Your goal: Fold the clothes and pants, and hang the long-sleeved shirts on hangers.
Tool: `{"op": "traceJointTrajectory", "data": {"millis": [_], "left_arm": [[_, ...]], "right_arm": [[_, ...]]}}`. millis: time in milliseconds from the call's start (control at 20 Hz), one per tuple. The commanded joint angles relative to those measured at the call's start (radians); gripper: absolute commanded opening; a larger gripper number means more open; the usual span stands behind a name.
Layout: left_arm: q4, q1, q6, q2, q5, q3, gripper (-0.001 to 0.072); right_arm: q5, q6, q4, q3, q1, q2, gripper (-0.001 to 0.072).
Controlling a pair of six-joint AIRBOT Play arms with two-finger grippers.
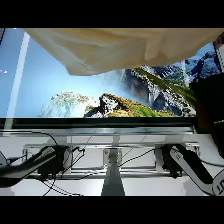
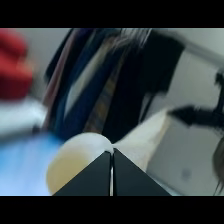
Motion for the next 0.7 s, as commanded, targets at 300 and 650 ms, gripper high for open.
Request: {"op": "traceJointTrajectory", "data": {"millis": [300, 650], "left_arm": [[-0.38, 0.076, 0.068, 0.158, 0.053, 0.005, 0.001], [0.671, 0.014, -0.221, 0.095, 0.498, 0.003, 0.001]], "right_arm": [[-0.144, 0.0, -0.008, 0.176, -0.001, 0.262, 0.0012], [0.268, 0.114, 0.007, 0.171, 0.0, -0.091, 0.0012]]}}
